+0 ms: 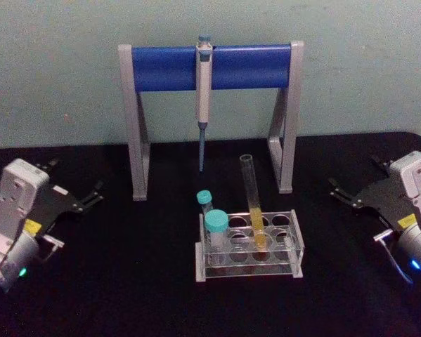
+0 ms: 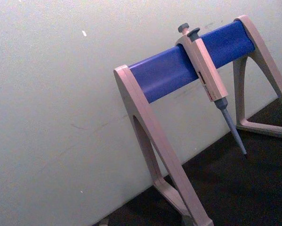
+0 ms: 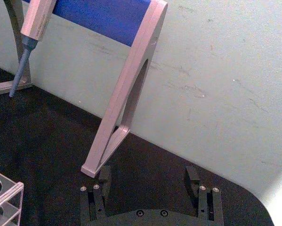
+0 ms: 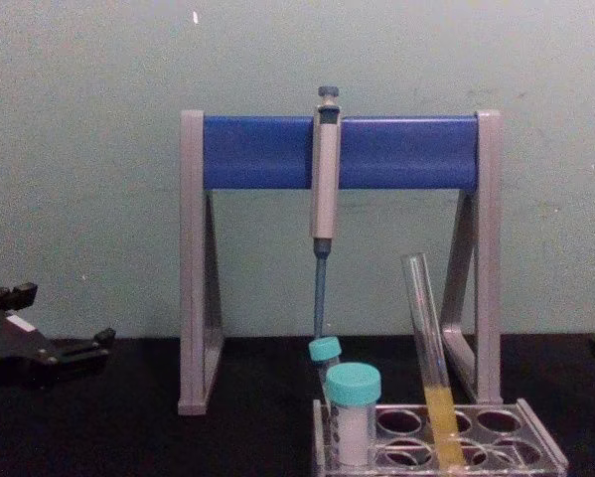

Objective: Pick up the test tube from the test tube rack, shake it, then place it back into the test tube rack.

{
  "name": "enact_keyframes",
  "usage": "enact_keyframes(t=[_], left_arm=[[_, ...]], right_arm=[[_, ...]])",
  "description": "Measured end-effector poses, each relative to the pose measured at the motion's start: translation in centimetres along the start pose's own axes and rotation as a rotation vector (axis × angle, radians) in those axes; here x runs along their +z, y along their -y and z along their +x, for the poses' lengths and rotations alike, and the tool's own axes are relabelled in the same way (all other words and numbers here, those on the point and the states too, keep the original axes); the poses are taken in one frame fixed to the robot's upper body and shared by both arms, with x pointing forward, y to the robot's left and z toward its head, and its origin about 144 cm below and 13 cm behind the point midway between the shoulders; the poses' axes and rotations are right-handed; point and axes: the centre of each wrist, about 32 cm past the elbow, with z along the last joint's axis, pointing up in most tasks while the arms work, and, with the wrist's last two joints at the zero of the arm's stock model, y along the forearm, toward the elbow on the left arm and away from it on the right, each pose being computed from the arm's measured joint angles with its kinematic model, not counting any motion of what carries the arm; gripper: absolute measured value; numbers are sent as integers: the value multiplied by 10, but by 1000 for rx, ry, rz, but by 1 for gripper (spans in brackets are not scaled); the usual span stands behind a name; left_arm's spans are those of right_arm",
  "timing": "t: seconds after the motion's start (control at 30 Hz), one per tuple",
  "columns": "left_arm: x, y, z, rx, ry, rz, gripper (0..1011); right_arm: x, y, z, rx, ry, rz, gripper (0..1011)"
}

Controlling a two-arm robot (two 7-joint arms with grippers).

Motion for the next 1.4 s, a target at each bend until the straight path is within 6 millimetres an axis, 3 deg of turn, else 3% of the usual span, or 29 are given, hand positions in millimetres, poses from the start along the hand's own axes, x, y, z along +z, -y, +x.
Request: enact_keyframes(t=[0.57,0.93,1.4], left_arm=[[0,0,0,0,0,0,1001],[0,0,0,0,0,0,1001],[0,0,0,0,0,0,1001]], right_arm=[[1,3,2,13,-17,42,1000],[8,5,3,149,-122,123,1000],[25,-10,-3,345,-215,168,1000]])
